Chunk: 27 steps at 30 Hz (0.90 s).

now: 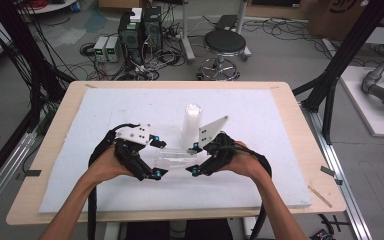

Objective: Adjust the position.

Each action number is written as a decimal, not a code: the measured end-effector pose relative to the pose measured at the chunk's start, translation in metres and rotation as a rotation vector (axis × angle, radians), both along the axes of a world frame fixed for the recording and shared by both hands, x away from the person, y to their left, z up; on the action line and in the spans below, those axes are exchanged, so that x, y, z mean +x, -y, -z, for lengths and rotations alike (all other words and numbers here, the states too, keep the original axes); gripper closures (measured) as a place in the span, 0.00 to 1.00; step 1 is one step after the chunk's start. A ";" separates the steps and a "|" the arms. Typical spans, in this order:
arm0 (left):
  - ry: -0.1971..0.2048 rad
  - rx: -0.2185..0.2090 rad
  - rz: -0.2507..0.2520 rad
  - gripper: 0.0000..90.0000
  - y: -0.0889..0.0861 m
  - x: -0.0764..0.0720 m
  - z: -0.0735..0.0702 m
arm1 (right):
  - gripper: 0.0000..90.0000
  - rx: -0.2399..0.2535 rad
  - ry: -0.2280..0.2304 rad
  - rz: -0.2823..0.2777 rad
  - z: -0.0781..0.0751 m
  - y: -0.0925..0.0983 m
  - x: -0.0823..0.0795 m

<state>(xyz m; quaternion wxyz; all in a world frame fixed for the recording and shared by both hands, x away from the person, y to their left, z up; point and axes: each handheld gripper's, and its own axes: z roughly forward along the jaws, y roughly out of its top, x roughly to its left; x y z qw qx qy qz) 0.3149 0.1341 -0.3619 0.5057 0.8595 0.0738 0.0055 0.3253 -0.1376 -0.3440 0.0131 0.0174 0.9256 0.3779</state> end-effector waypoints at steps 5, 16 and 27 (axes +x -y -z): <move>0.001 -0.170 -0.037 0.09 -0.014 -0.004 0.014 | 0.48 0.120 0.002 0.032 0.010 0.011 -0.005; -0.001 -0.313 -0.061 0.06 -0.024 -0.006 0.034 | 0.48 0.355 0.009 0.056 0.028 0.020 -0.012; -0.010 -0.396 -0.064 0.06 -0.022 -0.006 0.042 | 0.48 0.451 0.005 0.055 0.039 0.021 -0.014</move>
